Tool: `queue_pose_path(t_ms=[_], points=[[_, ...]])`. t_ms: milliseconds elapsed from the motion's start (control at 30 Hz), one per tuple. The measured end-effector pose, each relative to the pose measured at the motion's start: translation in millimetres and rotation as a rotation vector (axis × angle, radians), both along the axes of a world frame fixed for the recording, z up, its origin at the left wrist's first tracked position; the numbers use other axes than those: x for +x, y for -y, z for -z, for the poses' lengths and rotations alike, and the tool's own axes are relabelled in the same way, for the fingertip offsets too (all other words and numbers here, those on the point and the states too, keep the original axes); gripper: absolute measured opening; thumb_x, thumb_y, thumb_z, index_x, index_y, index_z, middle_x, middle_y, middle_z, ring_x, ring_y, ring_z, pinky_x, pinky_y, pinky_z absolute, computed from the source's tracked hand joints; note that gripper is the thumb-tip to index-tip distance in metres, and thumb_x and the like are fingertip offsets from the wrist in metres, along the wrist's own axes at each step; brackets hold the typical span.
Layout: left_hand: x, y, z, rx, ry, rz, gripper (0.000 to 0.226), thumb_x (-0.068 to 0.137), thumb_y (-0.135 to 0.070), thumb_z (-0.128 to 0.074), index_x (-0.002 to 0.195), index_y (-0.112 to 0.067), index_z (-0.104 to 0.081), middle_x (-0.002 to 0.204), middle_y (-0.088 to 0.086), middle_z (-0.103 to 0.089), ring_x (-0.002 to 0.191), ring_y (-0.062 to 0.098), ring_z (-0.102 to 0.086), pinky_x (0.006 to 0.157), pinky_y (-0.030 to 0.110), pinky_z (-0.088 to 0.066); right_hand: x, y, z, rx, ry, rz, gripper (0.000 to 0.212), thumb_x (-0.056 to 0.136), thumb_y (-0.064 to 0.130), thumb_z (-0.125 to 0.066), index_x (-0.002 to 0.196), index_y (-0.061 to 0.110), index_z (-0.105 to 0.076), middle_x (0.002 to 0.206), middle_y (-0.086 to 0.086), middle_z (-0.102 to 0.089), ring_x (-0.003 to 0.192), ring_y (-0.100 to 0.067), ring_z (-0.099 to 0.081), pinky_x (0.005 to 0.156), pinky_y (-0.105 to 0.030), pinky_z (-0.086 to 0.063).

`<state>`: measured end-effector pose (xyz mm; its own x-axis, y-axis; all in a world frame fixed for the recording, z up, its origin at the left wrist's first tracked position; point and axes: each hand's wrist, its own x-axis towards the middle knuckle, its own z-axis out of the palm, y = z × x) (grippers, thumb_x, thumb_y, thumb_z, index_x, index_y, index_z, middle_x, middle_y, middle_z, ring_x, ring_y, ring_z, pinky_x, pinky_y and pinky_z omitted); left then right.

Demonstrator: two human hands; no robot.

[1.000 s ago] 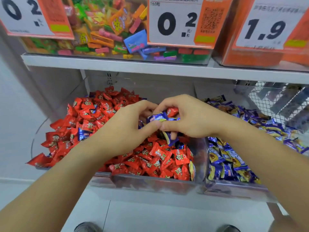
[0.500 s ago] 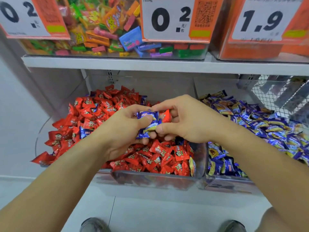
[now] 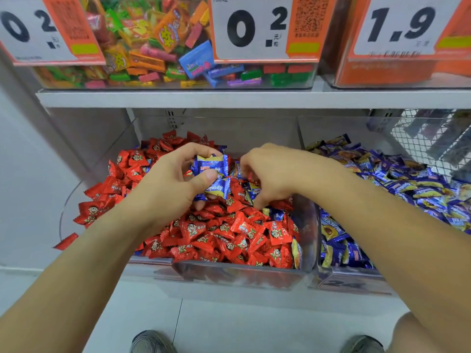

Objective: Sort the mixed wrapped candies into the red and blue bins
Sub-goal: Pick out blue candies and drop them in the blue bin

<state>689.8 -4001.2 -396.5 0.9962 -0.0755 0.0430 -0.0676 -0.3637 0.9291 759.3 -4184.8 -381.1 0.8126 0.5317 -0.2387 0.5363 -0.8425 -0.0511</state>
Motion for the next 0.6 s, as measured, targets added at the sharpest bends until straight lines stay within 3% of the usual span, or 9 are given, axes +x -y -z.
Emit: queue_pose_path(t_ms=[67, 100, 200, 333, 400, 500, 600], points=[[-2.6, -1.2, 0.1, 0.054, 0.023, 0.001, 0.022, 0.096, -0.009, -0.06, 0.112, -0.024, -0.063, 0.09, -0.002, -0.07, 0.056, 0.021, -0.061, 0.059, 0.039, -0.052, 11.7, -16.4, 7.5, -0.133, -0.136, -0.015, 0.099, 0.063, 0.036, -0.093, 0.147, 0.025, -0.042, 0.131, 0.001, -0.059, 0.112, -0.027, -0.062, 0.09, -0.032, -0.052], [-4.0, -2.2, 0.6, 0.071, 0.023, 0.001, 0.022, 0.096, -0.01, -0.06, 0.112, -0.025, -0.063, 0.093, -0.003, -0.071, 0.059, 0.023, -0.063, 0.06, 0.04, -0.053, 17.2, -21.8, 12.2, -0.182, -0.171, -0.018, 0.105, 0.061, 0.036, -0.094, 0.15, 0.024, -0.038, 0.135, 0.003, -0.058, 0.114, -0.027, -0.063, 0.092, -0.031, -0.051], [-5.9, -5.8, 2.9, 0.103, 0.009, 0.025, 0.022, 0.097, -0.011, -0.059, 0.112, -0.026, -0.063, 0.094, -0.004, -0.071, 0.058, 0.026, -0.061, 0.058, 0.038, -0.053, 29.7, -21.1, 22.0, -0.2, -0.195, -0.003, 0.091, 0.06, 0.03, -0.094, 0.139, 0.02, -0.051, 0.117, -0.001, -0.068, 0.097, -0.028, -0.07, 0.085, -0.038, -0.059], [-5.8, -4.4, 3.4, 0.105, 0.002, 0.06, 0.023, 0.097, -0.008, -0.059, 0.112, -0.024, -0.063, 0.093, -0.004, -0.069, 0.05, 0.008, -0.059, 0.054, 0.026, -0.052, 31.0, -1.5, 14.7, -0.037, -0.177, 0.013, 0.053, 0.075, 0.019, -0.085, 0.12, 0.027, -0.058, 0.107, -0.002, -0.064, 0.066, -0.017, -0.067, 0.061, -0.028, -0.053], [-5.2, -2.9, 3.1, 0.12, 0.005, 0.072, 0.023, 0.096, -0.011, -0.06, 0.112, -0.027, -0.063, 0.092, -0.004, -0.07, 0.05, 0.01, -0.059, 0.052, 0.025, -0.051, 28.7, 3.5, 9.4, 0.115, -0.235, 0.038, 0.04, 0.082, 0.016, -0.081, 0.11, 0.03, -0.057, 0.106, 0.001, -0.062, 0.054, -0.013, -0.069, 0.058, -0.027, -0.053], [-4.3, -0.8, 2.3, 0.134, 0.005, 0.077, 0.022, 0.097, -0.016, -0.06, 0.111, -0.032, -0.062, 0.092, -0.003, -0.072, 0.052, 0.016, -0.058, 0.057, 0.03, -0.053, 23.1, 9.6, 1.1, 0.226, -0.195, 0.016, 0.041, 0.085, 0.018, -0.077, 0.112, 0.033, -0.051, 0.104, 0.01, -0.057, 0.053, -0.01, -0.07, 0.061, -0.027, -0.052], [-2.4, 0.0, 3.4, 0.128, 0.033, 0.045, 0.021, 0.096, -0.017, -0.061, 0.111, -0.032, -0.062, 0.09, -0.001, -0.071, 0.051, 0.018, -0.059, 0.056, 0.031, -0.053, 14.8, 23.8, -2.7, 0.401, -0.12, 0.056, 0.054, 0.085, 0.014, -0.073, 0.124, 0.031, -0.04, 0.111, 0.003, -0.065, 0.049, -0.012, -0.068, 0.062, -0.037, -0.058]])
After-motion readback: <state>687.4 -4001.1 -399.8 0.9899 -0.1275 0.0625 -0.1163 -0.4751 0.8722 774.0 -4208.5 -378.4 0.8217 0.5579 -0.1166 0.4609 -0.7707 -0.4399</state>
